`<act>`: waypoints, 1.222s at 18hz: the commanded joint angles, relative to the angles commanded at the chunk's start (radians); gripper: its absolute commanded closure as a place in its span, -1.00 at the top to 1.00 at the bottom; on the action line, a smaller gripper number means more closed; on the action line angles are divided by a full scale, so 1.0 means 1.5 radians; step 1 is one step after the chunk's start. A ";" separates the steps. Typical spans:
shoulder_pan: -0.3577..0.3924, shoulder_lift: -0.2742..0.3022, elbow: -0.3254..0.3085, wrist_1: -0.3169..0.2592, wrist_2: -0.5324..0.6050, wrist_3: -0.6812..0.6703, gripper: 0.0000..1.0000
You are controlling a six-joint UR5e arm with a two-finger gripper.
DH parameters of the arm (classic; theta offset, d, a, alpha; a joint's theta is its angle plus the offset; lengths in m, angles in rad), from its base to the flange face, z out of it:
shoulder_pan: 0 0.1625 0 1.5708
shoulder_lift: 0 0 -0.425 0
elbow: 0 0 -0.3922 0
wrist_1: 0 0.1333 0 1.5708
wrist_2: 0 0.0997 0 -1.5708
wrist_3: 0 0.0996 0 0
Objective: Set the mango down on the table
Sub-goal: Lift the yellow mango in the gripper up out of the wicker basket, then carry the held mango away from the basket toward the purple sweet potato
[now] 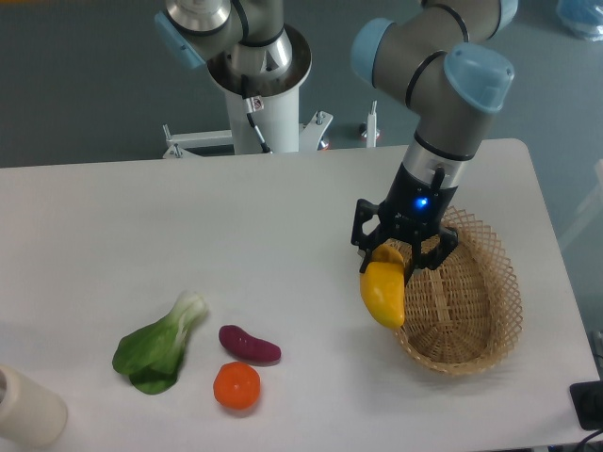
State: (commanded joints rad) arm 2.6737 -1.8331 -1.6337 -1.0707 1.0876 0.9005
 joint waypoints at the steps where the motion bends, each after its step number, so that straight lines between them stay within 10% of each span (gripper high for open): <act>1: -0.002 0.000 -0.004 0.001 0.000 0.000 -0.04; 22: -0.076 -0.008 -0.021 0.047 0.115 -0.053 -0.05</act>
State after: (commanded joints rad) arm 2.5605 -1.8453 -1.6657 -1.0005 1.2604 0.8207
